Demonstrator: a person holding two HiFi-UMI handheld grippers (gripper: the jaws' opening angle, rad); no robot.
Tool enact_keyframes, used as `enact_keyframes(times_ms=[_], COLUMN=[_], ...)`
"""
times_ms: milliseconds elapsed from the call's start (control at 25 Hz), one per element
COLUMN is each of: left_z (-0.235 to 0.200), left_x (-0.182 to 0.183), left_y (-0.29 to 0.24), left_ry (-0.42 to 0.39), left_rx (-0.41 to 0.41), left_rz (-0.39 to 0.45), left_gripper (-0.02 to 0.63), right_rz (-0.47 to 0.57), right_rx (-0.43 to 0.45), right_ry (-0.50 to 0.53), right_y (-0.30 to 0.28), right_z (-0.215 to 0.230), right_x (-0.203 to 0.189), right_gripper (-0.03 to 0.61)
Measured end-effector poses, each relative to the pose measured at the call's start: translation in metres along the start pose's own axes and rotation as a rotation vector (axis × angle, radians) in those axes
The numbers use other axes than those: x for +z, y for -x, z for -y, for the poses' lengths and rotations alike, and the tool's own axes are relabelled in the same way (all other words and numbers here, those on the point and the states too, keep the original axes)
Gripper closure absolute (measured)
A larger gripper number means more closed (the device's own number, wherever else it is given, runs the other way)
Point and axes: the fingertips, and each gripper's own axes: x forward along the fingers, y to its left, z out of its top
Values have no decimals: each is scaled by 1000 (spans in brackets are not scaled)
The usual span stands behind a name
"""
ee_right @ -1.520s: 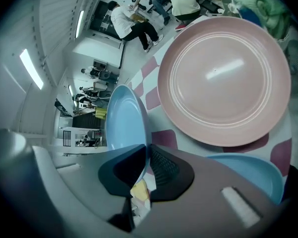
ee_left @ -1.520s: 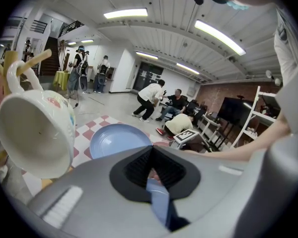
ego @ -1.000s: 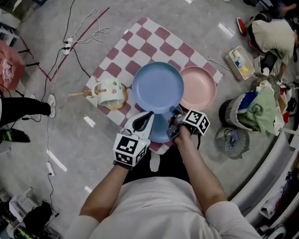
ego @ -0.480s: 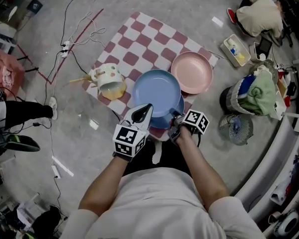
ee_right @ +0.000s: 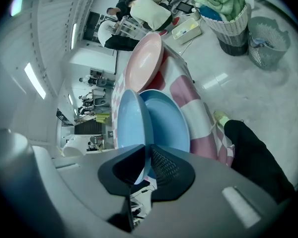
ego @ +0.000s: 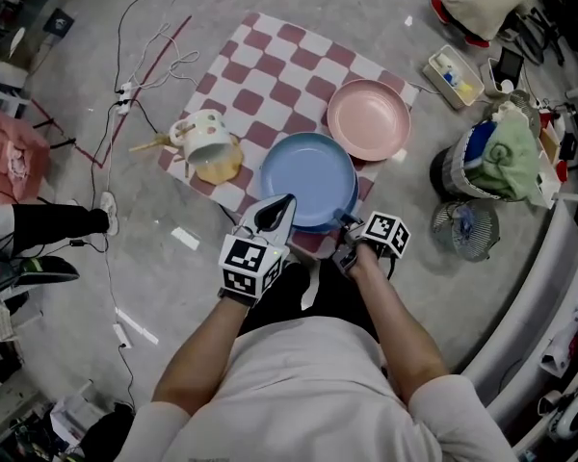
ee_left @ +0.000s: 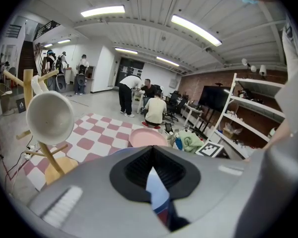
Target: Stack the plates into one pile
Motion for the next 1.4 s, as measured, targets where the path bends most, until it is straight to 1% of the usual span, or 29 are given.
enact_keyframes(times_ms=[200, 440, 520, 600, 760, 800, 880, 1040, 1200, 1400], left_z=[6, 10, 11, 12, 14, 15, 19, 26, 34, 46], left_x=[-5, -5, -4, -3, -3, -2, -2, 0, 4, 8], left_y=[-3, -9, -12, -15, -22, -25, -30, -44, -59, -83], left_ry=[-13, -19, -20, -19, -13, -12, -13, -11, -17, -28], left_rx=[-13, -19, -21, -23, -27, -30, -38, -52, -70, -98], left_rz=[-18, -34, -36, -37, -43, -45, -50, -60, -75, -92], left_gripper=[607, 607, 607, 607, 607, 607, 607, 607, 607, 607], right_rz=[-12, -18, -25, -33, -14, -9, 0, 32, 68, 135], right_rx=[-10, -40, -62, -92, -137, -142, -137, -107, -95, -46], right_ry=[-18, -25, -16, 21, 133, 153, 171, 158, 127, 54], right_y=[0, -1, -1, 0, 1, 2, 5, 11, 14, 17], right_z=[24, 45, 52, 56, 53, 51, 47, 38, 33, 30], right_x=[-2, 4, 5, 6, 17, 21, 29, 51, 75, 112], right_gripper=[535, 535, 535, 535, 532, 521, 518, 518, 519, 520])
